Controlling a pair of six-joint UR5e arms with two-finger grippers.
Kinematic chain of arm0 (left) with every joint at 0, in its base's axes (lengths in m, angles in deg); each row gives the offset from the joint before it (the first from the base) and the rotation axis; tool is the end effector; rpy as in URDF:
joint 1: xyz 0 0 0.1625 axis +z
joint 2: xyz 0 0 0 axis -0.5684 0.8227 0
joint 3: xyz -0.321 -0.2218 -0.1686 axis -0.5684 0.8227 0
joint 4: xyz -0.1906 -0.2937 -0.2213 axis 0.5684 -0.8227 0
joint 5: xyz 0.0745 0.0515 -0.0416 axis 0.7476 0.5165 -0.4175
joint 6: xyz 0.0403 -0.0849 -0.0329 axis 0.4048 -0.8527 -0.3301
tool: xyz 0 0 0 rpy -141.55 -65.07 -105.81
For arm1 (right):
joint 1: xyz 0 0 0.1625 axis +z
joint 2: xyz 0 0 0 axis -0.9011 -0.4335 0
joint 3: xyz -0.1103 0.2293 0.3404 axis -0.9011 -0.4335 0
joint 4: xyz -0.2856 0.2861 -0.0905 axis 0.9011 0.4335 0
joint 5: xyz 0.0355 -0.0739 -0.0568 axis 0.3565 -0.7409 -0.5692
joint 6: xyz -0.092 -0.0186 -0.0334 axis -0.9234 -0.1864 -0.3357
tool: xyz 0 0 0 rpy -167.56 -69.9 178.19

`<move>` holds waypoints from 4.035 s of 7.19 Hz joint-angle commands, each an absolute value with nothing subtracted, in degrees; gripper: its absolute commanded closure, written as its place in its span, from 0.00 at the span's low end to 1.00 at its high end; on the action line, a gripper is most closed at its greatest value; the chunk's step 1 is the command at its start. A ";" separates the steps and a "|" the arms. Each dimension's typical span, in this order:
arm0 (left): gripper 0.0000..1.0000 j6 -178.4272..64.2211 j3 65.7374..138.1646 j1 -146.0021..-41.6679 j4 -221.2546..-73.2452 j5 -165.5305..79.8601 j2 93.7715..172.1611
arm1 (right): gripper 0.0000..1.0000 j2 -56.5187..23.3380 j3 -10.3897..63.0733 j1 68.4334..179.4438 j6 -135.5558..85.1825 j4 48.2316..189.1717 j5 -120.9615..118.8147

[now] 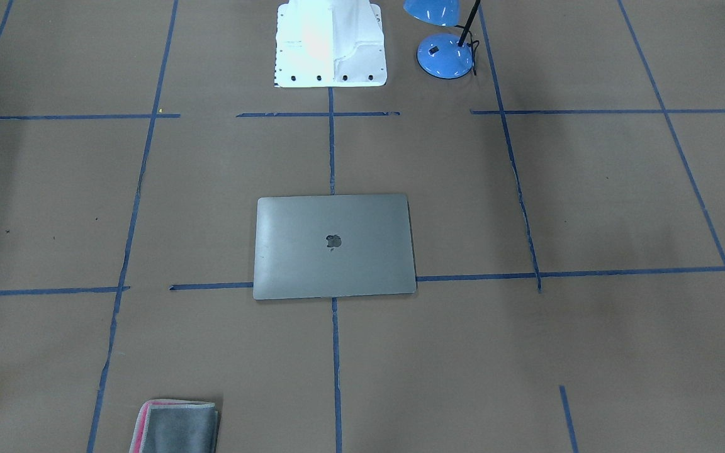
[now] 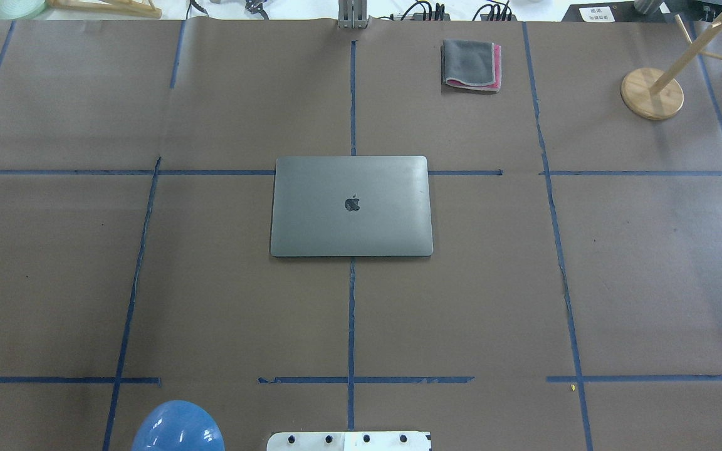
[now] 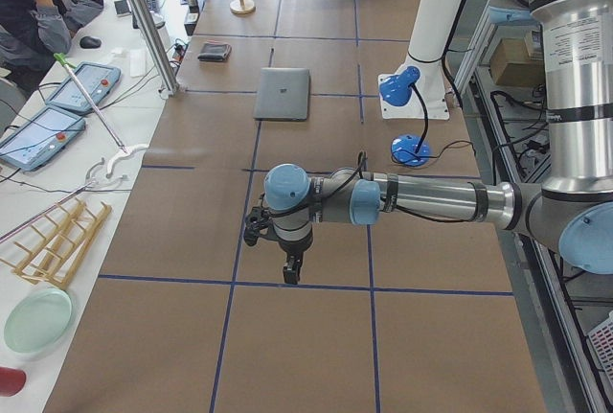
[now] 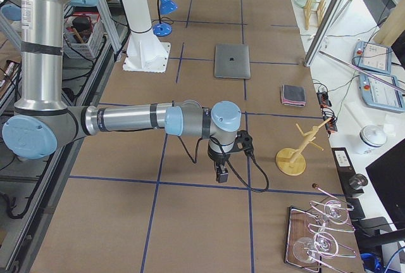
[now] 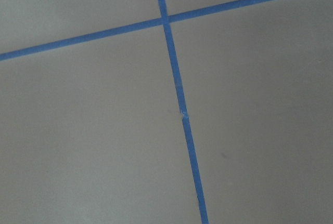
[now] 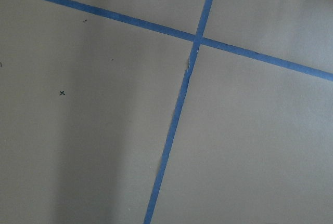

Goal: Close laptop

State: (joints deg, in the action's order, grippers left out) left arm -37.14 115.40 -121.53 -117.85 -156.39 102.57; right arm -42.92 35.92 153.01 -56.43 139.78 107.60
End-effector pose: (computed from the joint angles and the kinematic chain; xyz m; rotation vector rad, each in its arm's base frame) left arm -0.0403 -0.4148 0.6247 0.0228 0.7873 0.1414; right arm 0.0571 -0.4435 0.6187 0.0609 -0.7276 -0.2582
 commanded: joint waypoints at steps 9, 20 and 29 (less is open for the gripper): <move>0.00 -37.19 115.13 -122.53 -118.33 -157.88 99.75 | 0.00 -44.78 36.35 153.96 -50.30 139.25 108.00; 0.00 -37.19 115.04 -122.53 -118.51 -157.36 99.84 | 0.00 -45.13 36.27 153.96 -50.39 139.25 108.09; 0.00 -37.19 114.96 -122.53 -118.51 -157.36 99.84 | 0.00 -45.13 36.18 153.96 -50.39 139.25 108.09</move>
State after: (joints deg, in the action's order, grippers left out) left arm -37.19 114.96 -122.53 -118.47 -157.36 99.84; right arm -45.16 36.18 153.95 -50.39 139.25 108.09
